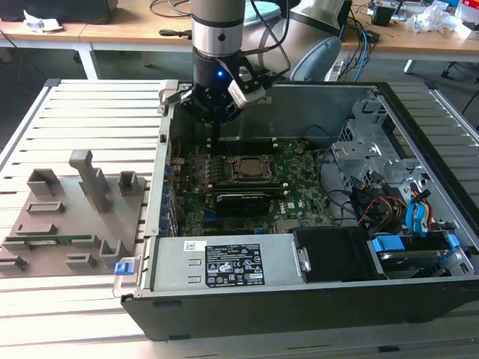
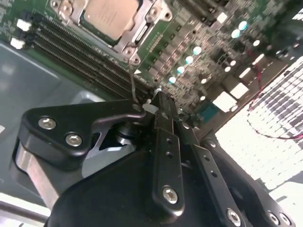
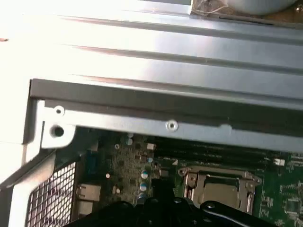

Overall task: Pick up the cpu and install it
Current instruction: 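Install the first cpu locking lever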

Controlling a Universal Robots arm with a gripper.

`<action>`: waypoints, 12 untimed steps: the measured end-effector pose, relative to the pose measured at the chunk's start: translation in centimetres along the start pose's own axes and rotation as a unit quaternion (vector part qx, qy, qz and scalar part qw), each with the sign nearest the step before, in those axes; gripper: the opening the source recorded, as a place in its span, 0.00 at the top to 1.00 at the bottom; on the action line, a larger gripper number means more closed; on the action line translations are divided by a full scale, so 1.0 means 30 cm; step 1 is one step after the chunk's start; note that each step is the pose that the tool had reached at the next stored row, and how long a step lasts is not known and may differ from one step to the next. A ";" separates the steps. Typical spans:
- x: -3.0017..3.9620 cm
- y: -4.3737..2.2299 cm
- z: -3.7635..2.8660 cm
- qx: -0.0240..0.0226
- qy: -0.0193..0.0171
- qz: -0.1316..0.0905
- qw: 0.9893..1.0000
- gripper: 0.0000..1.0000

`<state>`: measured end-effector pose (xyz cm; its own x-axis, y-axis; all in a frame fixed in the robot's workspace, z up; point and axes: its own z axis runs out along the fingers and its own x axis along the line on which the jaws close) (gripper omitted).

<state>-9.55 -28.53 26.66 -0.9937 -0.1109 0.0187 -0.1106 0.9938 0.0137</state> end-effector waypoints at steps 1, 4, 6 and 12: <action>-0.001 0.007 0.005 -0.001 0.000 0.000 1.000 0.89; -0.009 0.012 0.008 -0.001 0.000 0.000 1.000 0.89; -0.026 0.010 0.008 -0.001 0.000 0.000 1.000 0.89; -0.060 0.006 0.008 -0.001 0.000 0.000 1.000 0.89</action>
<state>-7.79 -28.15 26.40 -0.9936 -0.1110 0.0185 -0.1108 0.9937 0.0152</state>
